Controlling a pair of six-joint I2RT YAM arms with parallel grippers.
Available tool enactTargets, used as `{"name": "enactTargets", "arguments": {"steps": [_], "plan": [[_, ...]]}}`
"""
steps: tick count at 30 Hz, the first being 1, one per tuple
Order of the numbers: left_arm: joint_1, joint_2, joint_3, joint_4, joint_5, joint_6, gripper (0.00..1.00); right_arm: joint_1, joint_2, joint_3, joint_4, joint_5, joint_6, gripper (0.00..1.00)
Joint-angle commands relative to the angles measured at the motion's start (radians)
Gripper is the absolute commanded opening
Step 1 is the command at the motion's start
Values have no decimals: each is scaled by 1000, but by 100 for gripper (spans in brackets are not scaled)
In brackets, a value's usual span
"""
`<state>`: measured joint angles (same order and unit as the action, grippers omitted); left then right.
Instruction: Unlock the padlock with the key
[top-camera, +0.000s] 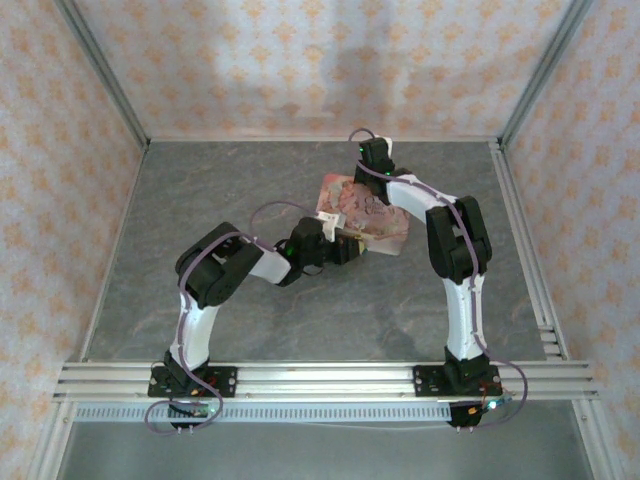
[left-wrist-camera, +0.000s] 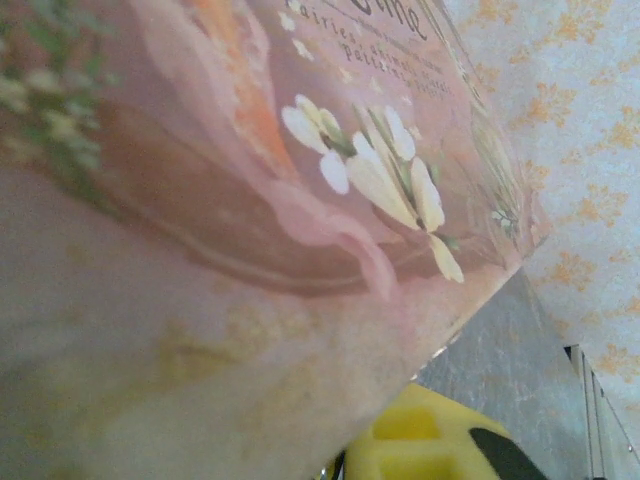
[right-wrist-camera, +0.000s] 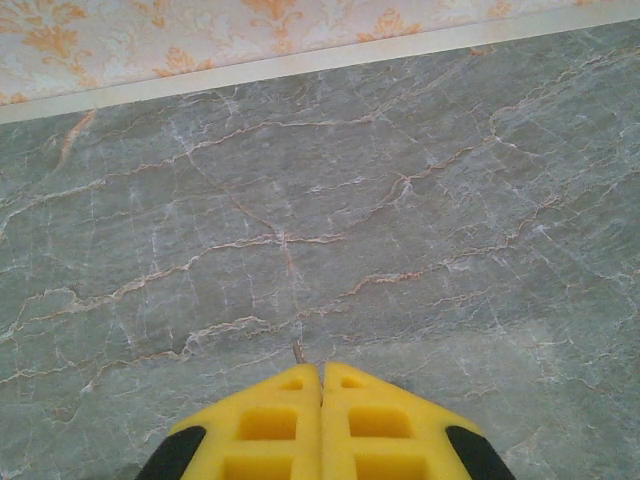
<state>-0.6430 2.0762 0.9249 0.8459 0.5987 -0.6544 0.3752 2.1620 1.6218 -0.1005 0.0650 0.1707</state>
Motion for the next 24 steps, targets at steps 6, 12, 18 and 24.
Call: {"name": "enactTargets", "arguments": {"steps": [6, 12, 18, 24], "plan": [[23, -72, 44, -156, -11, 27, 4, 18, -26, -23, -187, -26, 15, 0], [41, -102, 129, -368, 44, 20, 0, -3, -158, -86, -134, -59, 33, 0], [53, -132, 178, -486, 81, -5, 0, -40, -356, -233, -11, -150, 87, 0], [55, -154, 232, -616, 88, -16, 0, -67, -601, -464, 146, -287, 161, 0]]}}
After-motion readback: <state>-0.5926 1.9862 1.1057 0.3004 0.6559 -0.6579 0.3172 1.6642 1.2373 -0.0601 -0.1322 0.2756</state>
